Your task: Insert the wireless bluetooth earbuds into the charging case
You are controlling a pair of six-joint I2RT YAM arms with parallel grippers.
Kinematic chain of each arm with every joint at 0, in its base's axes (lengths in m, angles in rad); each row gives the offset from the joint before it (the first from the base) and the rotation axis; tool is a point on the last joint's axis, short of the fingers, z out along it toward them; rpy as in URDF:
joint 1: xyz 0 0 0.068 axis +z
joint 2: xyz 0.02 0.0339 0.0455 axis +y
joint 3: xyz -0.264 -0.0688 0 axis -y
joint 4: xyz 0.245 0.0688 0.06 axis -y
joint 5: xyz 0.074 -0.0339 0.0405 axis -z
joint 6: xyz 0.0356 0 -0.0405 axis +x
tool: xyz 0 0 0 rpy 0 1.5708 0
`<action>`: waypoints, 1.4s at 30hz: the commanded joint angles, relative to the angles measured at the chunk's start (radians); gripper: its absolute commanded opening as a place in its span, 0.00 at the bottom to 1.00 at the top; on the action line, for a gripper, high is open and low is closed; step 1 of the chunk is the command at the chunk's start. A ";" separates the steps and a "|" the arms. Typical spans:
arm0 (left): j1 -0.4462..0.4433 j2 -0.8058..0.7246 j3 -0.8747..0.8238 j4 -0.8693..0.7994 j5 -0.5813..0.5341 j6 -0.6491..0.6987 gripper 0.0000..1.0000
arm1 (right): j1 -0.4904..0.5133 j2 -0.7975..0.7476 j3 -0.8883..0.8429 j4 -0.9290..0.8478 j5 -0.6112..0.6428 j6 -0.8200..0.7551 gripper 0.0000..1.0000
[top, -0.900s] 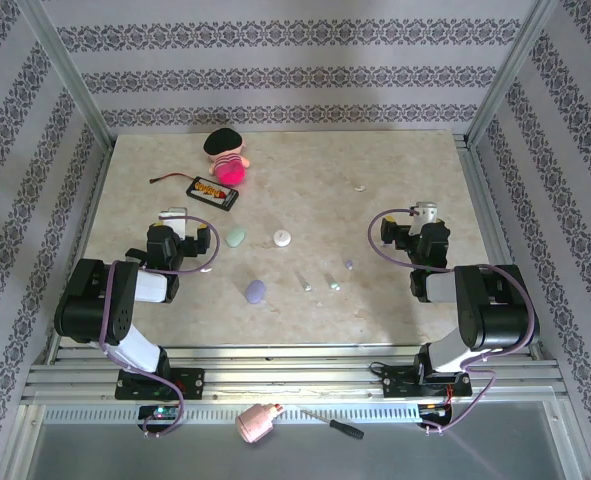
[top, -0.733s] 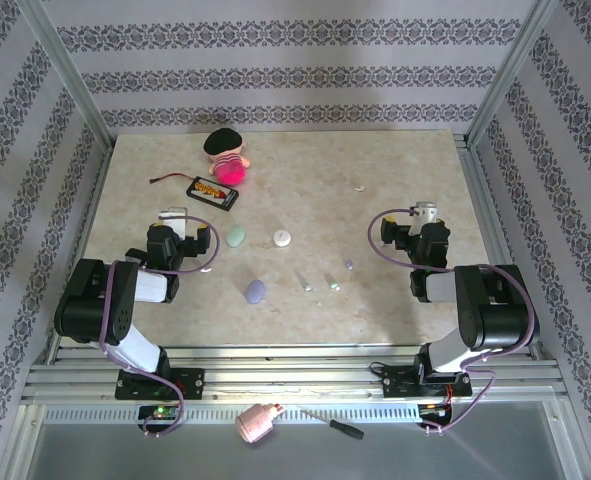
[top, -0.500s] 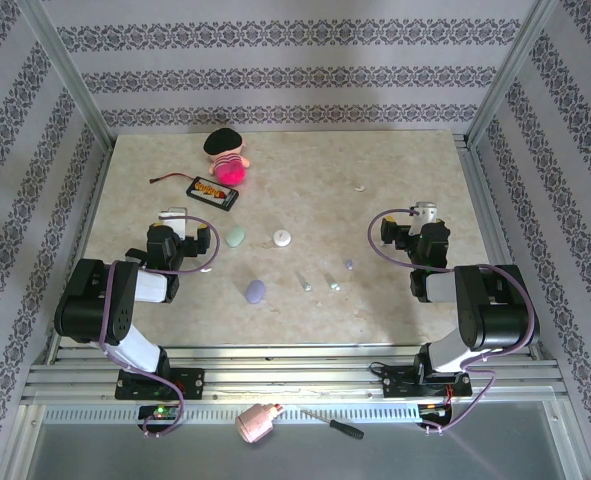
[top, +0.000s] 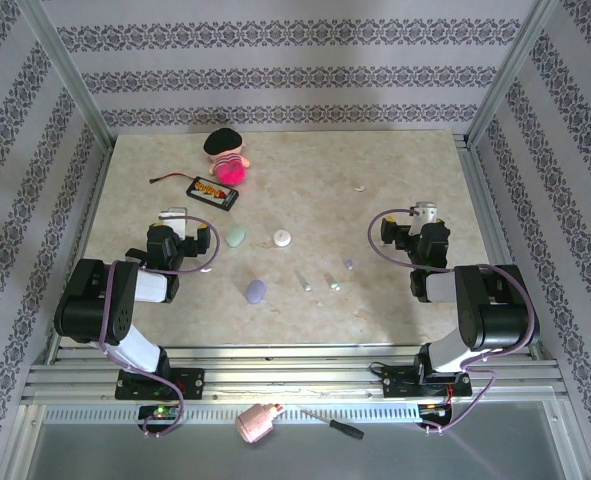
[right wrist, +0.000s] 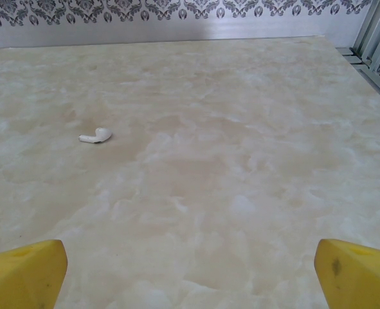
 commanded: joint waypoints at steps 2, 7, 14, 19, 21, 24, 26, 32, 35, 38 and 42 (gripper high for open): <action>0.010 -0.002 0.011 0.031 0.006 -0.015 0.99 | 0.010 -0.044 0.001 0.023 0.023 0.006 0.98; 0.010 -0.002 0.013 0.030 0.007 -0.016 0.99 | 0.016 -0.169 0.013 -0.113 0.012 0.000 0.98; 0.010 -0.002 0.011 0.032 0.006 -0.015 0.99 | 0.037 -0.383 0.060 -0.424 -0.008 0.093 0.99; 0.010 -0.002 0.013 0.029 0.005 -0.015 0.99 | 0.096 -0.465 0.172 -0.693 -0.038 0.132 0.98; 0.008 -0.010 0.013 0.025 0.000 -0.015 0.99 | 0.125 -0.477 0.214 -0.776 -0.033 0.158 0.98; -0.004 -0.091 0.011 -0.034 -0.055 -0.017 0.99 | 0.179 -0.476 0.284 -0.899 -0.026 0.220 0.98; -0.013 -0.167 0.014 -0.109 -0.092 -0.017 0.99 | 0.228 -0.470 0.313 -0.944 -0.010 0.249 0.98; -0.079 -0.367 0.097 -0.421 -0.159 -0.029 0.99 | 0.457 -0.403 0.387 -1.015 0.136 0.331 0.98; -0.093 -0.431 0.187 -0.635 -0.162 -0.136 0.99 | 0.570 -0.325 0.421 -0.995 0.194 0.408 0.98; -0.093 -0.475 0.278 -0.863 -0.104 -0.241 0.99 | 0.676 -0.219 0.482 -1.000 0.249 0.465 0.98; -0.093 -0.528 0.346 -1.068 -0.038 -0.296 0.99 | 0.762 -0.074 0.575 -1.021 0.272 0.543 0.98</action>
